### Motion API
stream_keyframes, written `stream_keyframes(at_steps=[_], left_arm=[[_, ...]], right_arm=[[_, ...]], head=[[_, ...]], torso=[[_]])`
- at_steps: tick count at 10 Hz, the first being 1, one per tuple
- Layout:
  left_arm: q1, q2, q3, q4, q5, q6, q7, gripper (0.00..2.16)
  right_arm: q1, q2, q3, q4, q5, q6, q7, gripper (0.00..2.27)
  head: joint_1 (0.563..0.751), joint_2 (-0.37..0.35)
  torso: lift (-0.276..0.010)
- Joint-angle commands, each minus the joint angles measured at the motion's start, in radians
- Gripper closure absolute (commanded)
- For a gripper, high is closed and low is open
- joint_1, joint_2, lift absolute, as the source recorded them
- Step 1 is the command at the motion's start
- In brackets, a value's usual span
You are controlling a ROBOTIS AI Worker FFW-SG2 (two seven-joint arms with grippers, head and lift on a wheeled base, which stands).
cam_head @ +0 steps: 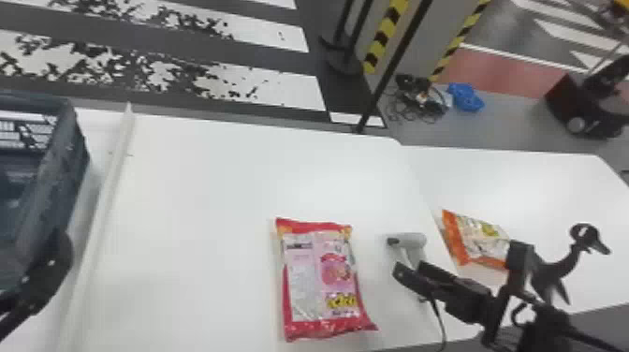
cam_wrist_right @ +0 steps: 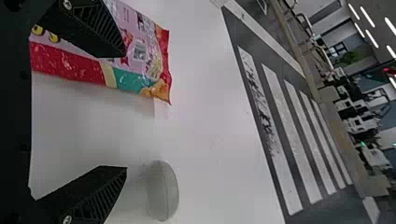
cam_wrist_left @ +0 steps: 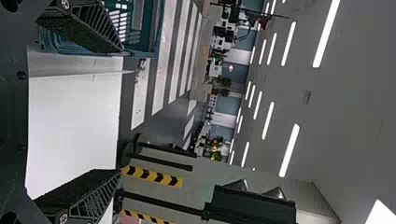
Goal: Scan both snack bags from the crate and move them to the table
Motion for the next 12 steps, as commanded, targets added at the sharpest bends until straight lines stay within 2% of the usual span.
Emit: stream_keyframes(at_steps=[1,4,5,11,12], left_arm=[[0.004,0.000,0.002,-0.001,0.000,-0.006,0.000,0.07],[0.013,0.000,0.014,-0.001,0.000,-0.021,0.001,0.07],[0.013,0.000,0.015,0.001,0.000,-0.021,0.001,0.07],[0.007,0.003,0.015,0.009,0.003,-0.021,0.001,0.07],[0.007,0.003,0.015,0.009,0.003,-0.021,0.001,0.07]], right_arm=[[-0.027,-0.046,0.065,0.004,0.014,0.139,0.026,0.07],[-0.122,-0.074,0.149,0.136,0.041,0.176,0.095,0.07],[-0.142,-0.075,0.165,0.177,0.041,0.172,0.106,0.07],[-0.157,-0.071,0.270,0.220,0.087,0.142,0.148,0.07],[-0.159,-0.072,0.287,0.220,0.104,0.136,0.152,0.39]], head=[[0.695,-0.316],[0.695,-0.229],[0.695,-0.219],[0.695,-0.141],[0.695,-0.128]], torso=[[-0.087],[-0.087],[-0.087],[-0.087],[-0.087]])
